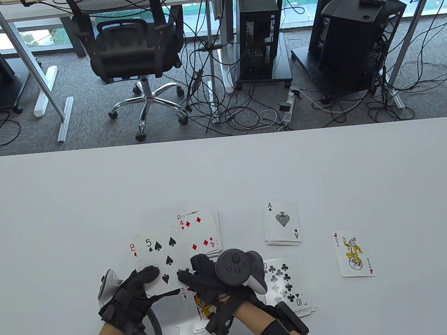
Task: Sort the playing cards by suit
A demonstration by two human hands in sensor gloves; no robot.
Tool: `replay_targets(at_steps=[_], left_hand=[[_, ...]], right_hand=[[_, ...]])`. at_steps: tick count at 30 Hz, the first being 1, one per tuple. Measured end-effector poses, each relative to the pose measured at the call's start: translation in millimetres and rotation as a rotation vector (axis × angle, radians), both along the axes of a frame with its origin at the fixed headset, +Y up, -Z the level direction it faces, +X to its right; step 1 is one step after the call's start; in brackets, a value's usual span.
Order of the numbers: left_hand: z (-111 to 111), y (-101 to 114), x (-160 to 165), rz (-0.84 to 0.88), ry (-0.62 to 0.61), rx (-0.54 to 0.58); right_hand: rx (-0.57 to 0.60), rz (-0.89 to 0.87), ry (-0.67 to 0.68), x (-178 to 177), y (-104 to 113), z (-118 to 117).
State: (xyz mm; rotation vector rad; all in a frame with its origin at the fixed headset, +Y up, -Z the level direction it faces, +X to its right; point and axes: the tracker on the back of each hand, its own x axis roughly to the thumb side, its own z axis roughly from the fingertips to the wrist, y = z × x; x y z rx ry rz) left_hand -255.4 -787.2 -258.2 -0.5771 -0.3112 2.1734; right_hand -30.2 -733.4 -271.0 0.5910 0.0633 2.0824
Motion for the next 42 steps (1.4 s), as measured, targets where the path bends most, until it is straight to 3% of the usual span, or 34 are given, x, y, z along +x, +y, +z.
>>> replay_targets(at_steps=[3,9,15,18,23,26,32,42], left_hand=[[0,-1,0,-0.005,-0.005,-0.003],[0,-2,1,-0.018,-0.015,-0.002],[-1,0,1,0.005,-0.011,0.007],[0,-1,1,0.009,-0.008,0.003],[-1,0,1,0.013,-0.009,0.008],[-1,0,1,0.013,-0.007,0.009],[-1,0,1,0.015,-0.007,0.011],[-1,0,1,0.013,-0.007,0.007]], right_hand=[[-0.006,-0.090,-0.053,3,-2,-1],[0.036,-0.021,-0.089,15,3,-8],[-0.124,-0.150,-0.171,49,8,-29],[-0.111,-0.153,-0.228,71,18,-42],[-0.004,0.011,-0.383,122,36,-70],[-0.007,0.130,-0.477,150,36,-83],[-0.091,0.395,-0.581,191,15,-95],[-0.179,0.722,-0.706,204,-18,-95]])
